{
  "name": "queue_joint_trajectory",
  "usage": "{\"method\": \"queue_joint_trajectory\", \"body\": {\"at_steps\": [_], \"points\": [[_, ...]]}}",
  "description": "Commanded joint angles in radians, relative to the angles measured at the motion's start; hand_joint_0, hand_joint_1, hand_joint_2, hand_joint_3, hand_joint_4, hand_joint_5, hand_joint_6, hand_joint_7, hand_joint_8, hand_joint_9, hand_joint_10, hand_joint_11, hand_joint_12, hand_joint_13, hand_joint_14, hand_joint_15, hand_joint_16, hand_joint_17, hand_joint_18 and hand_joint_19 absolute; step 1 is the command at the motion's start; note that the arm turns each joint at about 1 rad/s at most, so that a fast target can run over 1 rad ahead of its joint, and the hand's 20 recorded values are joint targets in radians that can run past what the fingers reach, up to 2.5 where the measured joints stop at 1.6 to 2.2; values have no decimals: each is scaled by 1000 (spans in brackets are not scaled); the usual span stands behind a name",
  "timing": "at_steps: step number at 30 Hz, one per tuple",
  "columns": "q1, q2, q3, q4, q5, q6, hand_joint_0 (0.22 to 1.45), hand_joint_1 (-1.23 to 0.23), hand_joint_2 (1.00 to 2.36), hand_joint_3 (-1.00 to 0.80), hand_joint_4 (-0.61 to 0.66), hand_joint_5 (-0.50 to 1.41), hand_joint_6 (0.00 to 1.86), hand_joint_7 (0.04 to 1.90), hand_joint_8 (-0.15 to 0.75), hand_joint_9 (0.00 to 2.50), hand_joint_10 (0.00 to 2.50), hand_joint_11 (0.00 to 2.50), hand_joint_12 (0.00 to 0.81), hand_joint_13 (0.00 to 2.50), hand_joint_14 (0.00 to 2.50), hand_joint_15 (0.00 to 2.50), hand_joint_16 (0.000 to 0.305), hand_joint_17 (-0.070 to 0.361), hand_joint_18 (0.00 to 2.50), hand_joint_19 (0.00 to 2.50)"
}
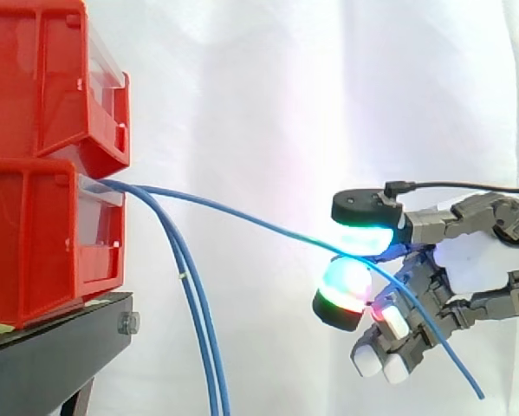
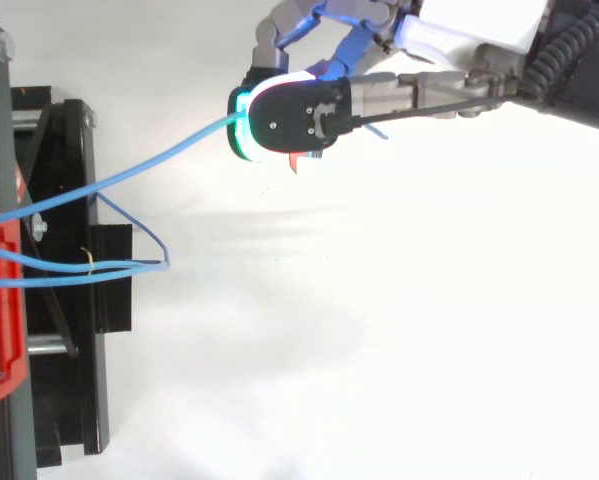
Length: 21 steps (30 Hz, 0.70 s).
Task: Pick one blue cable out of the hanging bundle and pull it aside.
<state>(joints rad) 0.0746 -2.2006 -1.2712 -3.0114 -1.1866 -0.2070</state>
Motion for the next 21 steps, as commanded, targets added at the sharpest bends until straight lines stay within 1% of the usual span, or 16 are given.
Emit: {"method": "queue_joint_trajectory", "body": {"at_steps": [1, 2, 3, 8, 11, 14, 21], "points": [[-1, 1, 0, 3, 21, -20, 573, -595, 1016, -276, 23, -71, 885, 1028, 225, 1149, 22, 682, 227, 776, 19, 497, 38, 86, 638, 524], [-1, 1, 0, 3, 22, -22, 572, -596, 1016, -267, 28, -71, 886, 1034, 226, 1149, 24, 672, 226, 777, 19, 490, 38, 86, 639, 522], [-1, -1, 1, 0, 24, -22, 568, -623, 1018, -221, 22, -71, 892, 1046, 229, 1149, 21, 670, 226, 780, 19, 485, 38, 86, 646, 520], [2, -1, 0, 3, 25, -23, 573, -691, 1015, -157, 3, -63, 900, 995, 251, 1176, 21, 663, 259, 824, 19, 476, 45, 102, 717, 485], [4, 1, 1, 3, 27, -22, 575, -718, 1013, -142, 9, -62, 901, 1000, 251, 1172, 22, 655, 265, 832, 18, 485, 46, 104, 726, 477], [7, 1, 1, 3, 27, -22, 581, -749, 1012, -128, 5, -68, 912, 968, 256, 1158, 21, 654, 273, 835, 18, 494, 47, 106, 733, 470], [7, 1, 0, 3, 24, -22, 585, -770, 1011, -112, 11, -75, 923, 920, 255, 1139, 18, 653, 281, 830, 18, 491, 48, 108, 738, 472]]}}
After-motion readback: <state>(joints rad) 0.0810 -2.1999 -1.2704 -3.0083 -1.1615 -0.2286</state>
